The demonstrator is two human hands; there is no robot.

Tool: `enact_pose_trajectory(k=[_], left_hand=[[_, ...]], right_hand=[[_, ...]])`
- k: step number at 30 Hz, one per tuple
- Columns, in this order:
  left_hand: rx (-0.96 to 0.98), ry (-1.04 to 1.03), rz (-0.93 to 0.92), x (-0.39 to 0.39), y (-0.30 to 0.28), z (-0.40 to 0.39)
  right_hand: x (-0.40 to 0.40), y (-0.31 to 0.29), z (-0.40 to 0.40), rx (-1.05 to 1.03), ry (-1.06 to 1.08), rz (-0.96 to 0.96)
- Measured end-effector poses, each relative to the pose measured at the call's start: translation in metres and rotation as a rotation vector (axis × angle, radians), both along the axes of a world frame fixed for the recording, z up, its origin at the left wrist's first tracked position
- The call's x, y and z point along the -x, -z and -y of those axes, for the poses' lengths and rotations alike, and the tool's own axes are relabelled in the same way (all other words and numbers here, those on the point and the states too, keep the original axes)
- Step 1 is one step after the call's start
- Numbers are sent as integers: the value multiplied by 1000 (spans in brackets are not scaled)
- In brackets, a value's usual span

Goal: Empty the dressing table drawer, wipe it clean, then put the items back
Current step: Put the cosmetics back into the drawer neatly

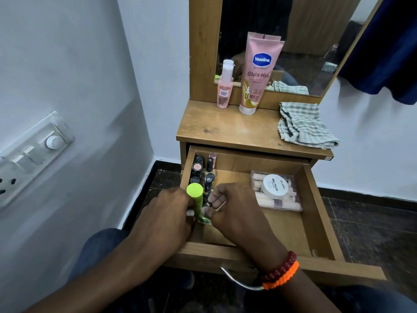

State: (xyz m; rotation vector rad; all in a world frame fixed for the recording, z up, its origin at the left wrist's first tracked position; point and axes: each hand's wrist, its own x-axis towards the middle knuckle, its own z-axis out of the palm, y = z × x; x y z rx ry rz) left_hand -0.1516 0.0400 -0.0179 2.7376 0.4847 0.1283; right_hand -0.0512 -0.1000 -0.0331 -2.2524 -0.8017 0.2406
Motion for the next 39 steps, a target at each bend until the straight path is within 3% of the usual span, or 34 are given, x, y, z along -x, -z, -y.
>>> enact_pose_trajectory(k=[8,12,18,21,26,31,39], left_hand=[[-1,40,10,8,-13,5],[0,33,131,-7,-38,-8],[65,-87,460,-117,-70,-45],[72,-134,513,-185,-65,-56],[131,-166,519,-253,-44,-61],[177,-247,552,-264,-37,-56],[215,-147,509,-228,-54,-41]], right_hand=[[4,-9,9,35,-47,8],[-17,-48,6,107,-88,106],[-117,-128,-52,60,50,410],[-161,-156,-89,90,89,633],[-185,-166,-116,148,77,753],[-186,-153,-117,157,91,796],[-175,-153,-103,28,122,688]])
